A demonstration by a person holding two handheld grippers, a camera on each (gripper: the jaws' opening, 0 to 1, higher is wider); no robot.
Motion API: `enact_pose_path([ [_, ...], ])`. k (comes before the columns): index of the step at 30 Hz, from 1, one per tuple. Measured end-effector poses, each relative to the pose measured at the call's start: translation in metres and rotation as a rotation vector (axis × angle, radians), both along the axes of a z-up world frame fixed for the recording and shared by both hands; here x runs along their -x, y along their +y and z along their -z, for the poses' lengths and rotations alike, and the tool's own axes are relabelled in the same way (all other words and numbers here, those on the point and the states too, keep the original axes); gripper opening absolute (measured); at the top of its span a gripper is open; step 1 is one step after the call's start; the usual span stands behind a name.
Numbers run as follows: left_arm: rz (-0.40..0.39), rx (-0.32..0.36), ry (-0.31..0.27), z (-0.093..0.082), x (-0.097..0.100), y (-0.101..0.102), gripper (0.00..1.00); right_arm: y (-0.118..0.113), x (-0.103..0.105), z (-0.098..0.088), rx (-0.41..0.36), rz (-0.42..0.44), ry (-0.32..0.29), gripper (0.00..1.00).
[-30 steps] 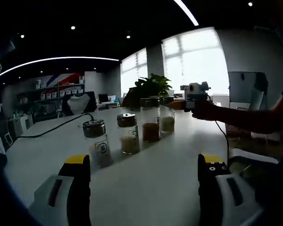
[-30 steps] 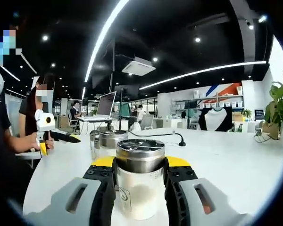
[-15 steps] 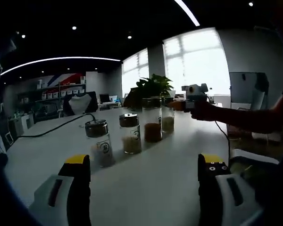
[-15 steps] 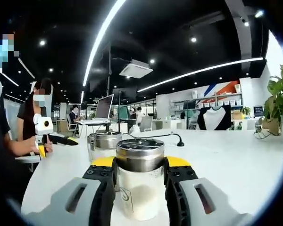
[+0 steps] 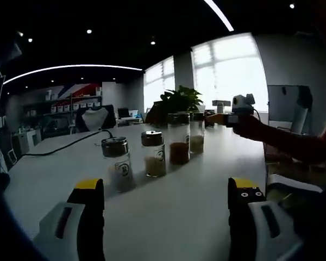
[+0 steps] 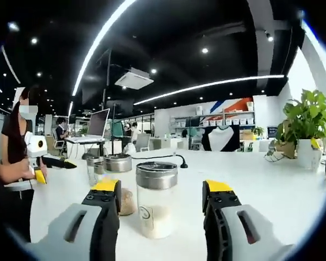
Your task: Rotate the seasoning bottle until the label or dispensing opening points toward the visible target arrow and the bottle remains upright within the marked orientation range
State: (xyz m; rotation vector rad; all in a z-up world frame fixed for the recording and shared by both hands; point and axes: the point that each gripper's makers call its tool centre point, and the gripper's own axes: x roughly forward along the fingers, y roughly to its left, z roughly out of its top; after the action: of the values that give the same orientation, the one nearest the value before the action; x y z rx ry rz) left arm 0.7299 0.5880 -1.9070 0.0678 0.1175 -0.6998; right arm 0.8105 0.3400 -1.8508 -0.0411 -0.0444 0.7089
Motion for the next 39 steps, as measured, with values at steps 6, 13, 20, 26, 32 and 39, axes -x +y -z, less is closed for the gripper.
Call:
enact_pose_path([
  [6,-0.008,0.002,-0.001,-0.001,0.002,0.002,1.00,0.003,0.030,0.000,-0.082,0.010,0.018,0.78],
  [13,-0.018,0.009,-0.007,-0.003,0.004,0.004,1.00,0.011,0.057,0.004,-0.084,0.020,0.002,0.83],
  [20,-0.054,0.023,-0.019,-0.007,0.014,0.015,1.00,0.037,0.061,0.016,-0.027,-0.044,0.047,0.89],
  [26,-0.071,0.039,-0.027,-0.006,0.028,0.010,1.00,0.057,0.072,0.025,0.014,-0.084,0.062,0.99],
  [32,-0.072,0.019,-0.031,-0.007,0.034,0.003,1.00,0.052,0.082,0.028,0.039,-0.076,0.072,0.99],
  [39,-0.081,0.024,-0.030,-0.008,0.033,-0.005,1.00,0.032,0.090,0.028,0.039,-0.044,0.080,0.99],
])
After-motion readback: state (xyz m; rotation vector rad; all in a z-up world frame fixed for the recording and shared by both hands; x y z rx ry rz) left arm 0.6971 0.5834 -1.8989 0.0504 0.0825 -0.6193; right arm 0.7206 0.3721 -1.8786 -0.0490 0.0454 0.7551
